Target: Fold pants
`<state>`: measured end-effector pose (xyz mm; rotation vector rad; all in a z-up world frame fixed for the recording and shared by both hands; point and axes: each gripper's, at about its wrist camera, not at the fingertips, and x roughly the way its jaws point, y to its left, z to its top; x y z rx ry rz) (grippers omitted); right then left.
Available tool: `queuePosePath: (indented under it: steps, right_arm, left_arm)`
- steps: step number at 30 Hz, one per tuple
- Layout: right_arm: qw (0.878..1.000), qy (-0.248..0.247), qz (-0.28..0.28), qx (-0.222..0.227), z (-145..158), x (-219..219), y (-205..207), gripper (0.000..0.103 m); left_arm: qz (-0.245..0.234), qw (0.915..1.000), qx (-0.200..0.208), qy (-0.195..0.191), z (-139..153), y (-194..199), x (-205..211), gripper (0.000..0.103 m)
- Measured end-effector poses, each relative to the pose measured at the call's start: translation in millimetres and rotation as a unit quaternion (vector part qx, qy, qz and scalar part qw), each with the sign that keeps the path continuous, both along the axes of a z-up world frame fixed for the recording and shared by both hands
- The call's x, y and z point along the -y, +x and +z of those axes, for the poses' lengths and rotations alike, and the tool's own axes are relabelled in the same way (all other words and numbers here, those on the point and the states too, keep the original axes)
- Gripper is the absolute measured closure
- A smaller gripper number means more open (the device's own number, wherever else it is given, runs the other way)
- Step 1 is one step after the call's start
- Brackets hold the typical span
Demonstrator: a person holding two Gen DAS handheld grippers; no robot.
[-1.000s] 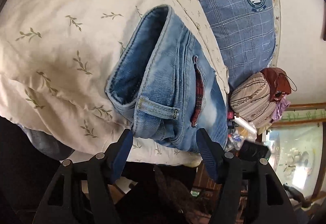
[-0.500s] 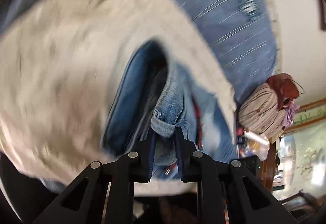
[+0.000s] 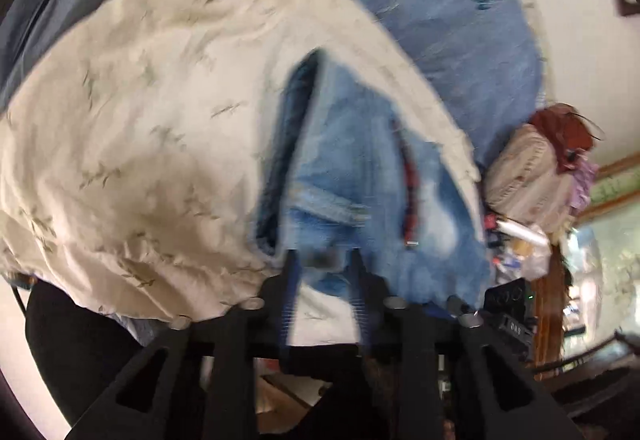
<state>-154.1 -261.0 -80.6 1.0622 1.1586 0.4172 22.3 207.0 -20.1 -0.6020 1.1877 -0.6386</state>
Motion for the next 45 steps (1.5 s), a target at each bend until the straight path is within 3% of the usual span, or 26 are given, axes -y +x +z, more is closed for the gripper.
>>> queuePosePath:
  steps: [2,4,5,6,8,11,15,16,17,19,23,27,28,29,31,34,35,38,42,43,44,45]
  right_arm:
    - [0.996,-0.022,-0.085,0.022,15,51,-26,0.053]
    - [0.976,-0.059,-0.205,0.041,28,116,-59,0.049]
    - [0.962,-0.075,-0.259,0.043,31,144,-74,0.046]
    - [0.94,-0.104,-0.322,0.044,36,179,-90,0.046]
    - [0.912,-0.146,-0.381,0.041,42,216,-102,0.045]
    - [0.889,-0.164,-0.425,0.042,39,255,-95,0.043]
    - [0.887,-0.229,-0.401,0.022,27,268,-70,0.036]
    - [0.892,-0.243,-0.381,0.018,23,266,-60,0.047]
    - [0.894,-0.259,-0.365,0.025,26,263,-53,0.096]
    - [0.898,-0.287,-0.332,0.046,37,259,-37,0.096]
    - [0.885,-0.303,-0.34,0.1,68,271,-20,0.096]
    - [0.886,-0.344,-0.31,0.006,26,289,18,0.092]
    - [0.889,-0.339,-0.308,0.001,20,288,16,0.091]
    - [0.887,-0.333,-0.32,0.015,23,286,8,0.087]
    - [0.882,-0.311,-0.351,0.036,36,283,-16,0.066]
    - [0.866,-0.265,-0.419,0.065,54,275,-75,0.043]
    - [0.862,-0.249,-0.437,0.063,53,272,-92,0.039]
    - [0.864,-0.213,-0.455,0.032,37,260,-128,0.039]
    - [0.864,-0.218,-0.453,-0.015,12,251,-142,0.039]
    - [0.866,-0.222,-0.447,-0.024,6,251,-138,0.05]
    - [0.873,-0.219,-0.435,-0.02,2,252,-134,0.088]
    - [0.878,-0.222,-0.424,-0.01,5,253,-129,0.086]
  left_arm:
    - [-0.007,0.9997,0.013,-0.017,7,-4,0,0.049]
    - [-0.019,0.9993,0.02,-0.026,9,-7,6,0.042]
    - [-0.025,0.9992,0.02,-0.023,6,-7,9,0.04]
    - [-0.029,0.9994,0.016,-0.012,2,-4,17,0.04]
    - [-0.027,0.9996,-0.007,0.005,-14,4,20,0.04]
    - [-0.012,0.999,-0.036,0.021,-26,16,31,0.041]
    - [-0.009,0.9986,-0.035,0.039,-17,24,46,0.041]
    - [-0.013,0.9983,-0.033,0.047,-15,23,49,0.043]
    - [-0.015,0.9981,-0.035,0.049,-11,21,53,0.046]
    - [-0.022,0.9978,-0.04,0.048,-6,17,59,0.047]
    - [-0.018,0.9961,-0.042,0.075,-8,18,74,0.047]
    - [-0.021,0.993,-0.064,0.097,-20,23,89,0.047]
    - [-0.026,0.9931,-0.059,0.097,-16,23,90,0.047]
    - [-0.032,0.9935,-0.054,0.095,-11,23,90,0.049]
    - [-0.047,0.995,-0.038,0.08,1,18,88,0.049]
    - [-0.075,0.9959,-0.008,0.05,18,6,85,0.048]
    - [-0.084,0.9954,0.001,0.045,21,3,87,0.046]
    - [-0.097,0.9931,0.002,0.066,13,2,98,0.045]
    - [-0.089,0.9914,-0.05,0.081,-14,13,106,0.047]
    - [-0.088,0.9908,-0.063,0.081,-17,16,108,0.052]
    - [-0.089,0.991,-0.069,0.073,-17,21,110,0.059]
    - [-0.092,0.9913,-0.064,0.069,-12,21,113,0.059]
